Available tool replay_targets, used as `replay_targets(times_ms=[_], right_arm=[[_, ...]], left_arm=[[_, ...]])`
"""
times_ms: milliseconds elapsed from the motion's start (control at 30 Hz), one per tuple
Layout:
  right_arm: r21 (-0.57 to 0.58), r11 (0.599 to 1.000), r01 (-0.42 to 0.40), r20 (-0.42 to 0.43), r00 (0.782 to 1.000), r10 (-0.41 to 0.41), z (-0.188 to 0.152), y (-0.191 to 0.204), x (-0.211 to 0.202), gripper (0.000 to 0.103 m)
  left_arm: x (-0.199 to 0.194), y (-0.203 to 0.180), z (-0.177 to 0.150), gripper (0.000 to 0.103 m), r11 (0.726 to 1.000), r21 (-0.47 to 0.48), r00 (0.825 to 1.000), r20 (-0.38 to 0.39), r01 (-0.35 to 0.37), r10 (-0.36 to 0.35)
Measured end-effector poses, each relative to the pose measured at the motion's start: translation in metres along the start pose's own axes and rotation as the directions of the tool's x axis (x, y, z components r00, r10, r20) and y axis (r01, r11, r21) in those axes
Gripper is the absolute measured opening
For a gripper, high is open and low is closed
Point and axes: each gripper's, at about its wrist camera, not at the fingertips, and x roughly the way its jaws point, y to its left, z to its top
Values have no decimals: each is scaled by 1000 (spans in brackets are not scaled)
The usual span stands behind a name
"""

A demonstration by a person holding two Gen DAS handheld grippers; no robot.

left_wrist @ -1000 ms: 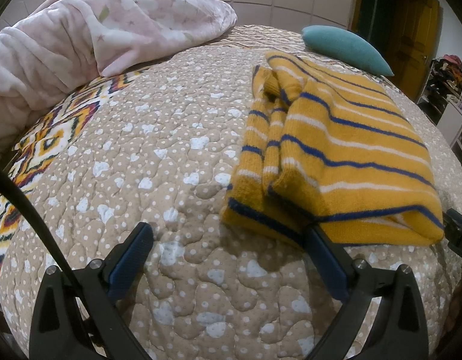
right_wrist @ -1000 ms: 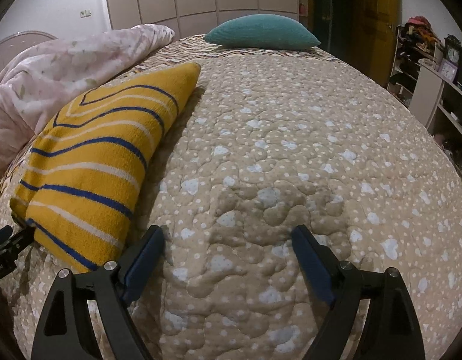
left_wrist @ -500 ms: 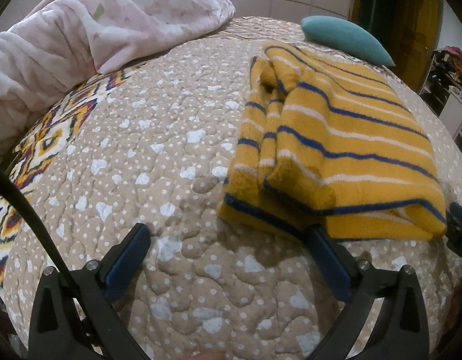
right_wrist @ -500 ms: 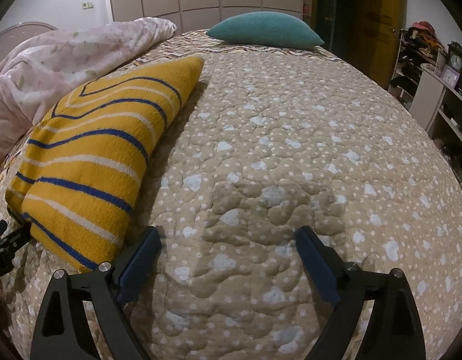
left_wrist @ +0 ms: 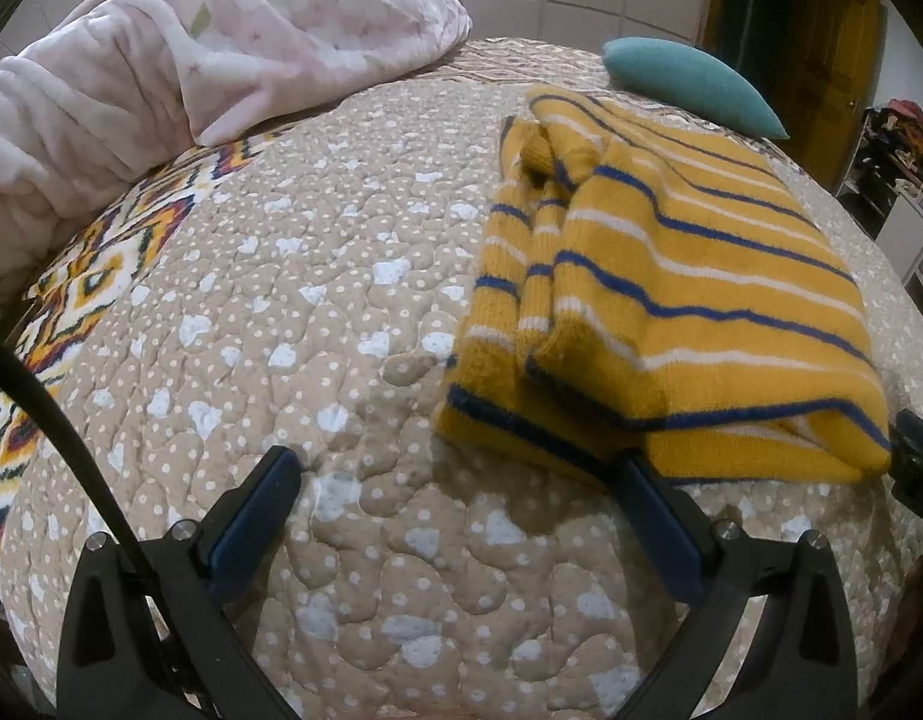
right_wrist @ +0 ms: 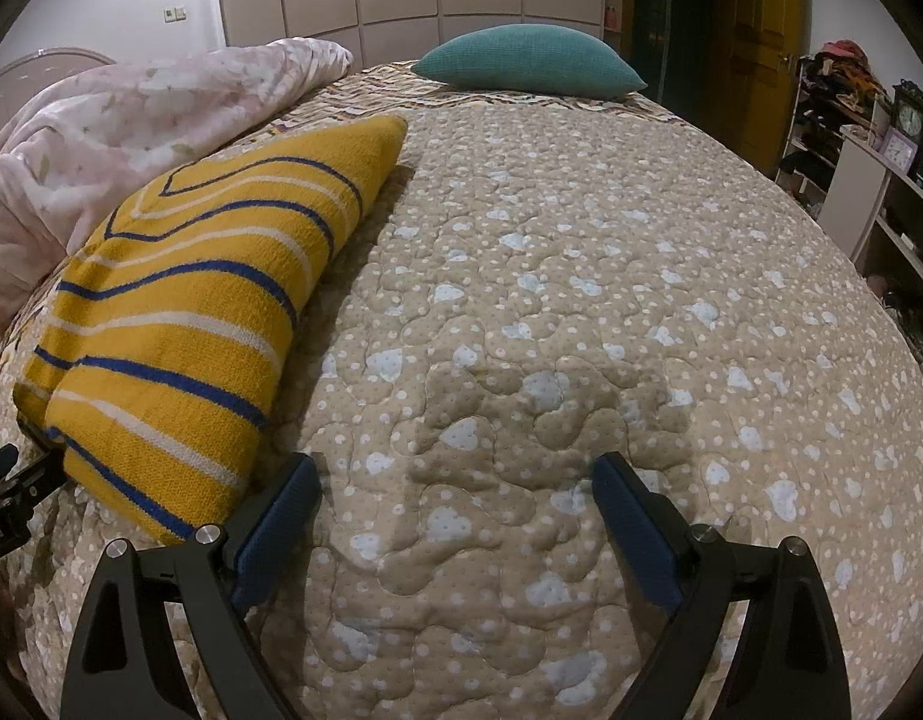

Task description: Fold small clothes

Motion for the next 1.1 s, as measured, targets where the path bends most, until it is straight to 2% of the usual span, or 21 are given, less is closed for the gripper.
replay_targets(times_ms=[533,767,1100], right_arm=[[-1,1000,5,1,1000,-5,0,0,0,96],[-9,999,47,-33,998,-47,-8,7,-6,97],[4,999,48,-13,999,-48,-14,7,-10,98]], left_arm=[[-1,-1,-1,103,1000,-1,1000,3,-2,2],[-1,-1,-1,103,1000,-2,1000,3,-3,3],[-1,-1,-1,103,1000,-2,1000,3,-3,3]])
